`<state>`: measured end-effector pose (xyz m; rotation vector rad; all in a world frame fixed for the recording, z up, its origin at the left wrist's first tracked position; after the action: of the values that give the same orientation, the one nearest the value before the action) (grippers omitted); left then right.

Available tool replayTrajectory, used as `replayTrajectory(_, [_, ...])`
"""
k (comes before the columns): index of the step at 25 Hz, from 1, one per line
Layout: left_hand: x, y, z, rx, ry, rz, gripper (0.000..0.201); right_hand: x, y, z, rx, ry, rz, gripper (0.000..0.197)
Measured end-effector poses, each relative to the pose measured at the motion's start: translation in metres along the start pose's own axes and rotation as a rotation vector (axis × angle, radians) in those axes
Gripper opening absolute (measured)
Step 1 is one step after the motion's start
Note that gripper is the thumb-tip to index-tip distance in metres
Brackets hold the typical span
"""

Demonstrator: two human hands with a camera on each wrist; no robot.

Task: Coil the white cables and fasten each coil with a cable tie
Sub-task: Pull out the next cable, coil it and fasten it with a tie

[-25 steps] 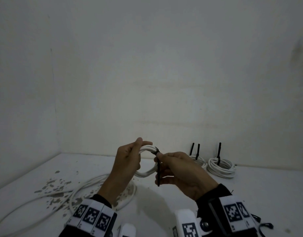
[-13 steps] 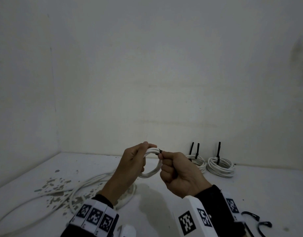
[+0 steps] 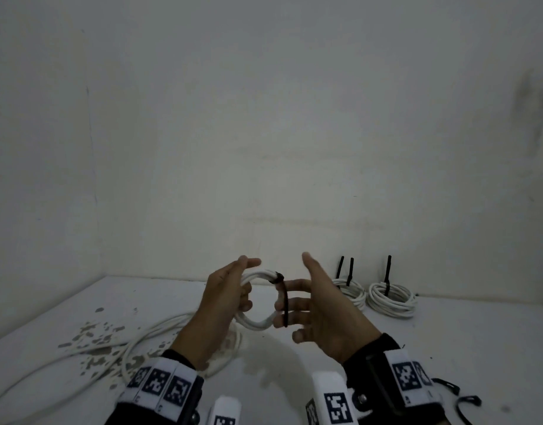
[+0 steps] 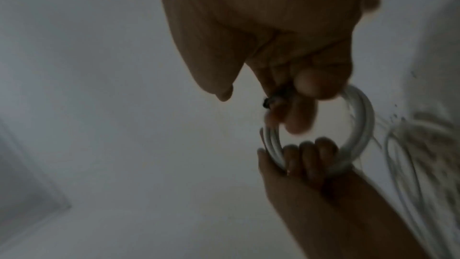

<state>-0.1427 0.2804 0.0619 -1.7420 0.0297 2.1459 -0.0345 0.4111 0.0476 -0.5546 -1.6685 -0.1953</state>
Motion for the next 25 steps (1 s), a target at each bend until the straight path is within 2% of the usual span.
replayTrajectory(1, [0.005,0.007,0.004,-0.030,0.069,-0.087,0.031,0.003,0.009,0.001,-0.058,0.018,-0.060,0.066])
replayTrajectory(3, [0.015,0.007,0.008,-0.005,0.212,-0.302,0.029,0.007,0.021,0.001,-0.155,0.072,-0.173,0.055])
replayTrajectory(5, [0.021,0.001,0.006,0.047,0.310,-0.466,0.028,0.001,0.011,0.000,-0.060,0.091,-0.405,0.043])
replayTrajectory(7, [0.025,-0.005,0.001,0.079,0.349,-0.526,0.028,-0.015,-0.003,0.001,0.059,0.079,-0.517,0.038])
replayTrajectory(9, [0.036,-0.007,0.000,0.079,0.377,-0.462,0.031,-0.024,-0.003,0.009,0.056,0.099,-0.433,0.029])
replayTrajectory(11, [0.052,-0.004,0.002,0.044,0.404,-0.329,0.036,-0.028,0.008,0.022,-0.029,0.114,-0.246,0.018])
replayTrajectory(14, [0.081,-0.004,0.005,0.058,0.423,-0.164,0.027,-0.041,0.031,0.042,-0.145,0.080,-0.077,0.006])
replayTrajectory(16, [0.106,-0.010,0.010,0.105,0.409,0.015,0.023,-0.055,0.044,0.055,-0.196,0.043,-0.068,0.009])
replayTrajectory(18, [0.125,-0.014,0.019,0.079,0.387,0.187,0.039,-0.064,0.055,0.068,-0.268,0.023,-0.047,0.018])
replayTrajectory(19, [0.133,-0.018,0.026,0.070,0.385,0.228,0.040,-0.067,0.061,0.077,-0.305,0.014,-0.031,0.021])
replayTrajectory(25, [0.149,-0.045,0.079,0.075,0.370,0.416,0.015,-0.066,0.083,0.132,-0.418,0.004,-0.060,0.020])
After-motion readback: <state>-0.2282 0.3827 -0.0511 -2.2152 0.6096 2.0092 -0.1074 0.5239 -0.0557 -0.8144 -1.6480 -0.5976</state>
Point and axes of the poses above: each hand's wrist, its own z-axis towards the middle knuckle, its own y-axis out of the back of the hand, x = y × z, the point moved 10 cm from there along z, towards the middle knuckle, and after that the axes turned 5 degrees about -x, right-handed, at the moved point
